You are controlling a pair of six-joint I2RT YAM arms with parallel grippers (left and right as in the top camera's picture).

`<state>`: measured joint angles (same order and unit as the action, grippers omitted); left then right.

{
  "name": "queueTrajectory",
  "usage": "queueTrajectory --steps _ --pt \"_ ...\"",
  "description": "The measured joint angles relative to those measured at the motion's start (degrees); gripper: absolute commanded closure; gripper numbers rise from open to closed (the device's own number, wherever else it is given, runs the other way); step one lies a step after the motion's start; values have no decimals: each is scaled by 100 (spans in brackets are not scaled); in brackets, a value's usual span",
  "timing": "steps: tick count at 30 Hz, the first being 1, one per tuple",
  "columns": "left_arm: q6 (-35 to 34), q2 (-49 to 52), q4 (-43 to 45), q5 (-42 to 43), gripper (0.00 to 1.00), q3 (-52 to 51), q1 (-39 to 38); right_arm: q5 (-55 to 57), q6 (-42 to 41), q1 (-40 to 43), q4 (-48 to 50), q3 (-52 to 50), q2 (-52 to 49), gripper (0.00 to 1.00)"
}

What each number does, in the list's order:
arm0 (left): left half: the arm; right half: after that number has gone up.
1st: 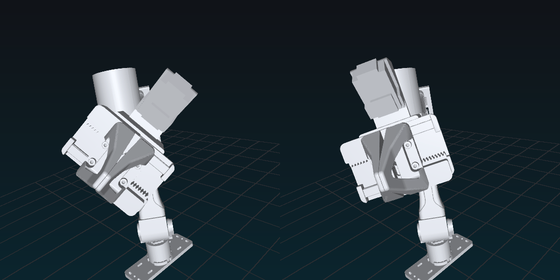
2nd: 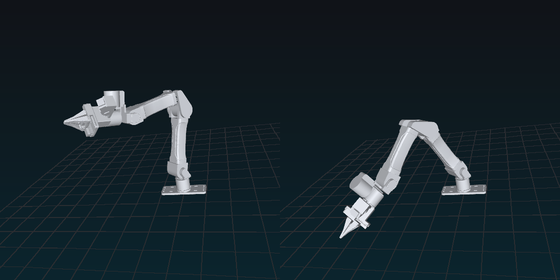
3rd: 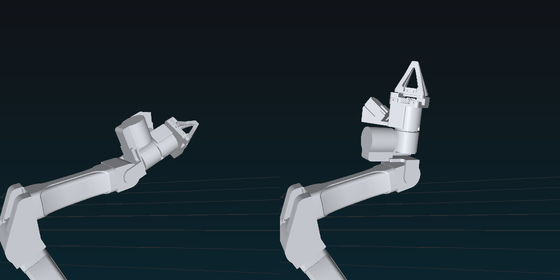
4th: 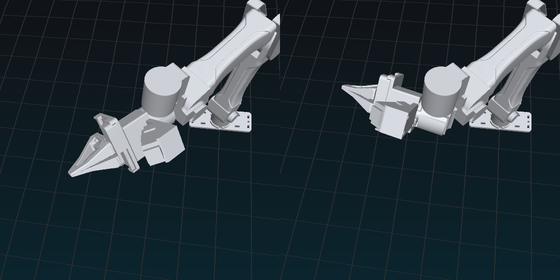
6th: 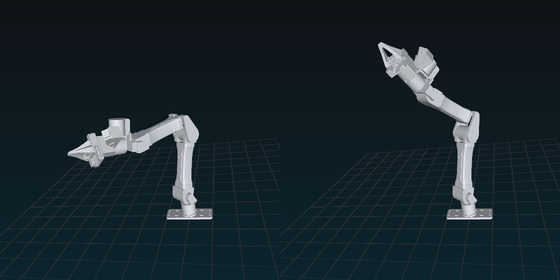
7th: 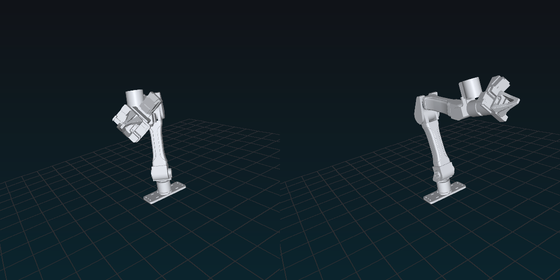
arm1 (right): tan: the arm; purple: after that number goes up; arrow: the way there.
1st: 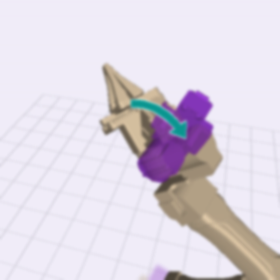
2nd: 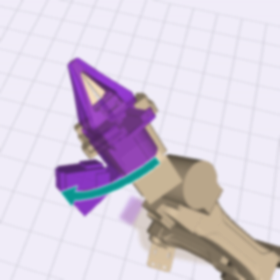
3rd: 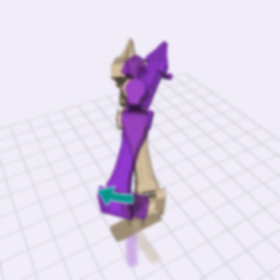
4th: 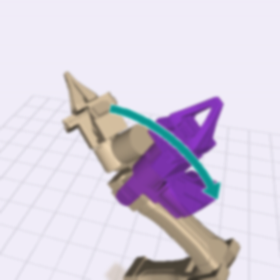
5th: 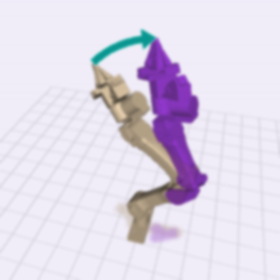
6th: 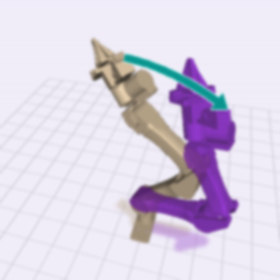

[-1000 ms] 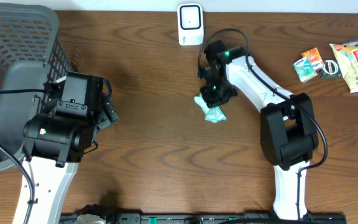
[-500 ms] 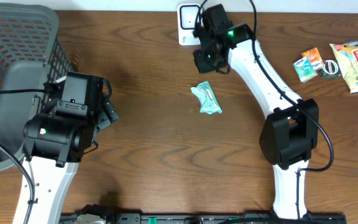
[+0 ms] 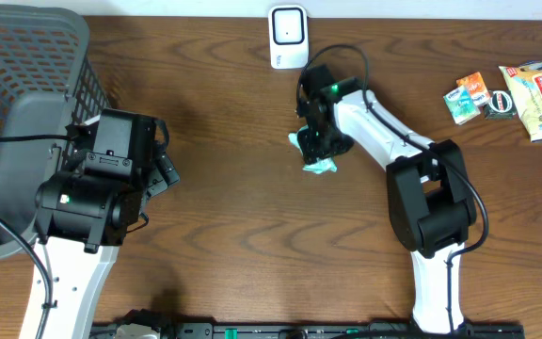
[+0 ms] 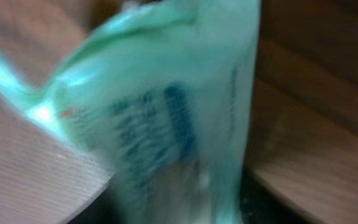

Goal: Scan the item barcode

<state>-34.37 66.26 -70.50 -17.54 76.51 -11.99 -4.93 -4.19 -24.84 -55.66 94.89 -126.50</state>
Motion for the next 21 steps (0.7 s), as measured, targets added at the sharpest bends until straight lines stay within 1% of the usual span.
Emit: queueTrajectory --steps 1,2,3,8,12,13,16,21 --pt "2 0 -2 0 0 0 0 2 -31 -11 22 -20 0 92" --pt "0 0 -2 0 0 0 0 -2 -26 -20 46 -20 11 97" --pt "0 0 0 0 0 0 0 0 -22 -24 68 -17 26 99" --pt "0 0 0 0 0 0 0 15 -37 -26 129 140 20 99" --pt "0 0 0 0 0 0 0 212 -37 -26 356 772 -33 99" --pt "0 0 0 0 0 0 0 315 -37 -26 533 931 -33 99" --pt "0 0 0 0 0 0 0 798 -37 -33 1639 1300 -33 99" --pt "2 0 0 0 0 0 0 1543 -37 -28 3578 1360 -52 99"
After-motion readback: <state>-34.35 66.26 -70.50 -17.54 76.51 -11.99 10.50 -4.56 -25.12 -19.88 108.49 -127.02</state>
